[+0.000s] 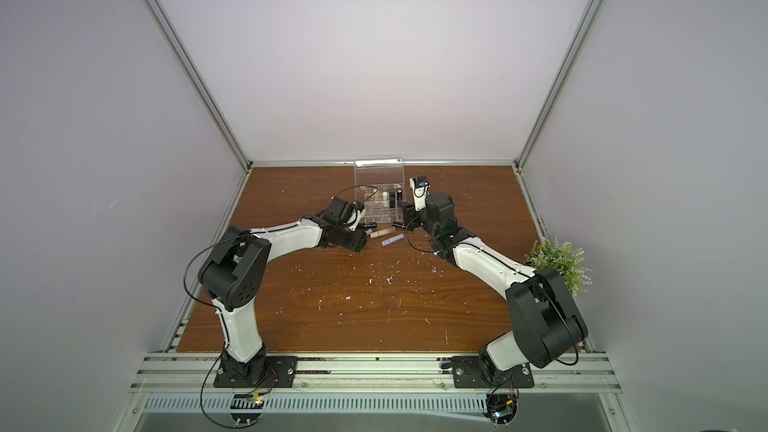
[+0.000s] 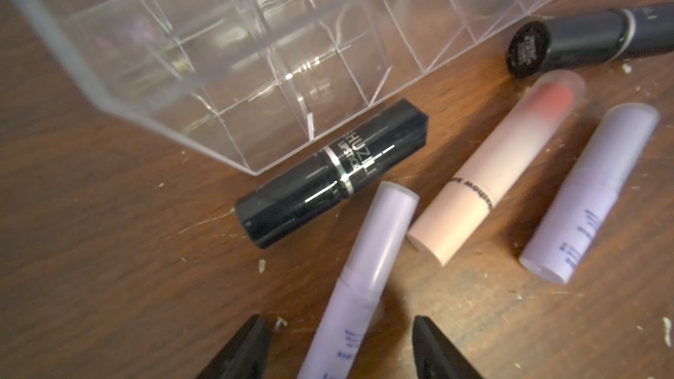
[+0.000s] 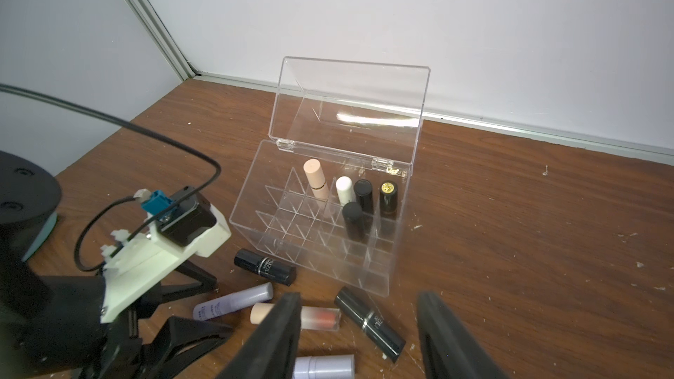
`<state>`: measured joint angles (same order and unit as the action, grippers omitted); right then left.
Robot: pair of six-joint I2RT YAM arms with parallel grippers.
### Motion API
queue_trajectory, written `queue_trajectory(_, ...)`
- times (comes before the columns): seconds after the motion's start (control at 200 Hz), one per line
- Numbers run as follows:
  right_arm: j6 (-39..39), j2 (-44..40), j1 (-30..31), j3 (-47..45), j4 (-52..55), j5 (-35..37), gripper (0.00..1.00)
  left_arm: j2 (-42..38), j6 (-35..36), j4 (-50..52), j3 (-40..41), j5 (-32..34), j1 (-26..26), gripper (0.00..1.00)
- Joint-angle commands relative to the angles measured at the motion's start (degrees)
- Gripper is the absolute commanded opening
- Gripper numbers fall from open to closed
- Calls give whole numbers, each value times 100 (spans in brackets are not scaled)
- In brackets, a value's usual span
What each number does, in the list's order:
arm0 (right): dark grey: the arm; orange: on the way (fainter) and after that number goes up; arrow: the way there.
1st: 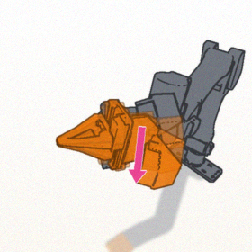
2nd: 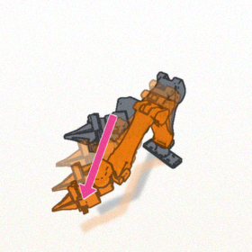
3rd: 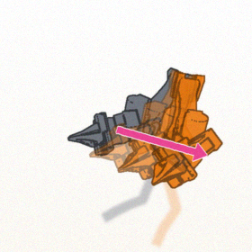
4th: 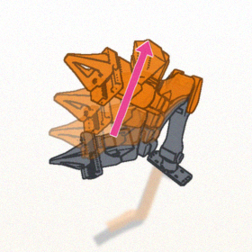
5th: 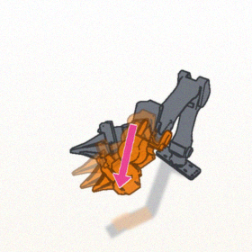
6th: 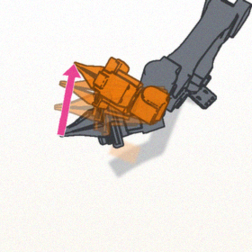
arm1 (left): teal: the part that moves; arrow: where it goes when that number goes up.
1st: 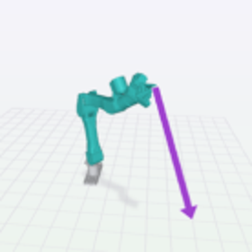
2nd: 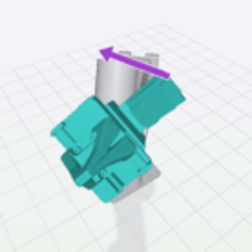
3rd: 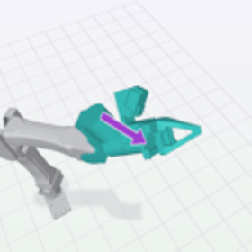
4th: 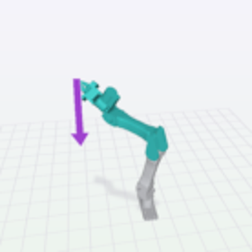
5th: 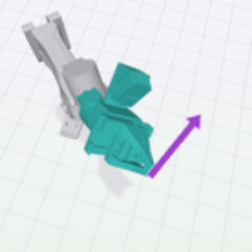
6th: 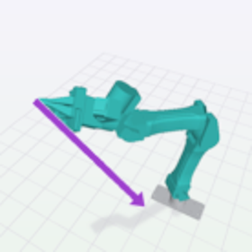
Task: Arrange the lipsticks in the organizer
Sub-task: Pick up the lipstick at the center of the board.
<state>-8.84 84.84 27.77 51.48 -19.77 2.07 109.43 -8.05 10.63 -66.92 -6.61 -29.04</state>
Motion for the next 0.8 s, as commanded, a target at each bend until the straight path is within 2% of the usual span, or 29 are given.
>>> queue_trajectory(0.0,-74,-42,-17,136,-88,-81,57,156,111,255,-94,64,68,64)
queue_trajectory(0.35,-60,-46,-26,151,-67,-79,56,125,95,351,-50,-69,63,51)
queue_trajectory(0.796,-74,-57,-26,165,-36,-75,56,-264,-48,374,481,-125,30,39)
